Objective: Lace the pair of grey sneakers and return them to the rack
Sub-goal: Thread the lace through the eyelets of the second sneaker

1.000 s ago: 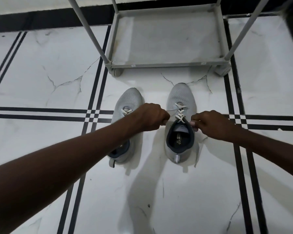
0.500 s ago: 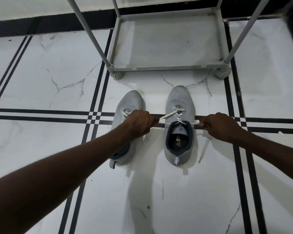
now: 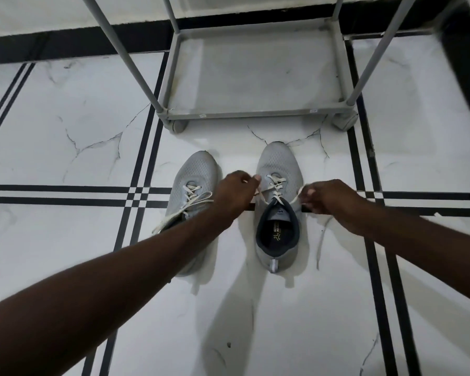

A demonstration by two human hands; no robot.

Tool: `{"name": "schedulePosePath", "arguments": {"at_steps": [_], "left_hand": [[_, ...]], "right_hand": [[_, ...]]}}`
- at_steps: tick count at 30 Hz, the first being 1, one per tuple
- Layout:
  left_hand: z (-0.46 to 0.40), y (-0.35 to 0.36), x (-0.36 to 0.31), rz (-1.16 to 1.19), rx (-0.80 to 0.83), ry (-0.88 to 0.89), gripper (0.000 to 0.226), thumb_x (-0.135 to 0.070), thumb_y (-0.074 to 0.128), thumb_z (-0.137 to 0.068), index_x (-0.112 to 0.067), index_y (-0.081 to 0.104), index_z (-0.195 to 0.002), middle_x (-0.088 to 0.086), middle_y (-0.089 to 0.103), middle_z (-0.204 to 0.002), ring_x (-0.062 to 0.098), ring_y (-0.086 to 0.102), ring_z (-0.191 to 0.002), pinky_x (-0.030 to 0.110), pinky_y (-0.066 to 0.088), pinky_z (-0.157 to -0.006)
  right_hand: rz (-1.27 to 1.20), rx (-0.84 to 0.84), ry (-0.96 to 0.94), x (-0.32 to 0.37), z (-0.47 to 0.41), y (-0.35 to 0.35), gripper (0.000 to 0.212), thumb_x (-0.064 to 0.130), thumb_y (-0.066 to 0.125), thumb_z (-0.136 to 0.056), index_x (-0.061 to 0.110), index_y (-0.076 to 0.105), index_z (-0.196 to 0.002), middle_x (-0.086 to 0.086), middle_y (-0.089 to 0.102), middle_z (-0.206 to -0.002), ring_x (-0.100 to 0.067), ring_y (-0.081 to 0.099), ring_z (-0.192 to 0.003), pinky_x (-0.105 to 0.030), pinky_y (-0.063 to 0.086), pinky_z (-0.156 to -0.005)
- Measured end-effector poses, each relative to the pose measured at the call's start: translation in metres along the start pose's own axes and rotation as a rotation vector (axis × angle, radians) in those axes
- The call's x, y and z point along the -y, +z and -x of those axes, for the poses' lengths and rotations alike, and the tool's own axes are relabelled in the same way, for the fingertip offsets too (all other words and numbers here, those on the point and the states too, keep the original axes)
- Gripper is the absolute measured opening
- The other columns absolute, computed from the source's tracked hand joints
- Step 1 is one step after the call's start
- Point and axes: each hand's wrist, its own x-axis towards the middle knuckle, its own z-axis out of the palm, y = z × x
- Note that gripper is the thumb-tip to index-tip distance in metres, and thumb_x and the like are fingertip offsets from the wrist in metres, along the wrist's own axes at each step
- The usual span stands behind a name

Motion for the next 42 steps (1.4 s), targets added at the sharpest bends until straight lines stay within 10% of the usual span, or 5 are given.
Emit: {"name": "schedulePosePath", "arguments": {"at_steps": [5,16,27,33,42], "left_hand": [[-0.011,-0.004,-0.045,0.506,0.182,-0.094,0.025,-0.015,0.046,-0.1,0.0,0.064,-0.096,0.008,0.065,-0.068,0.021,0.067,-0.063,0.028,0.058,-0.059],[0.006,0.006,-0.074,0.147,0.592,0.064,0.02,-0.012,0.056,-0.091,-0.006,0.074,-0.099,0.004,0.057,-0.063,0.009,0.046,-0.044,0.021,0.035,-0.046],[-0.01,-0.023,-0.063,0.103,0.442,0.159,0.032,-0.027,0.068,-0.089,0.005,0.074,-0.089,0.003,0.069,-0.061,0.013,0.06,-0.051,0.022,0.052,-0.051],[-0.008,-0.013,-0.048,-0.584,-0.004,0.732,0.011,-0.026,0.068,-0.081,-0.022,0.071,-0.092,-0.002,0.075,-0.078,0.021,0.068,-0.074,0.033,0.05,-0.063],[0.008,0.002,-0.048,-0.214,-0.107,0.574,0.011,-0.014,0.073,-0.072,-0.017,0.074,-0.083,0.0,0.072,-0.071,0.016,0.063,-0.064,0.032,0.05,-0.064]], "right_hand": [[-0.195,0.073,-0.048,0.04,0.004,-0.011,0.016,0.009,0.051,-0.094,0.006,0.066,-0.097,-0.016,0.072,-0.104,-0.026,0.068,-0.097,-0.037,0.052,-0.091],[-0.019,0.142,-0.319,0.101,0.009,-0.019,0.021,0.011,0.06,-0.092,-0.005,0.067,-0.104,-0.017,0.075,-0.098,-0.027,0.074,-0.09,-0.032,0.06,-0.08],[0.416,0.106,-0.312,0.056,0.007,-0.012,0.015,0.02,0.064,-0.09,0.007,0.071,-0.085,-0.008,0.069,-0.061,-0.014,0.042,-0.036,-0.021,0.038,-0.039],[0.879,0.158,-0.337,0.055,0.009,-0.007,0.014,0.014,0.07,-0.08,0.015,0.076,-0.092,-0.001,0.071,-0.084,-0.013,0.062,-0.071,-0.028,0.051,-0.068],[0.037,0.4,-0.044,0.057,-0.004,0.007,0.016,0.0,0.053,-0.091,0.0,0.067,-0.098,-0.013,0.074,-0.088,-0.028,0.067,-0.087,-0.04,0.052,-0.089]]}}
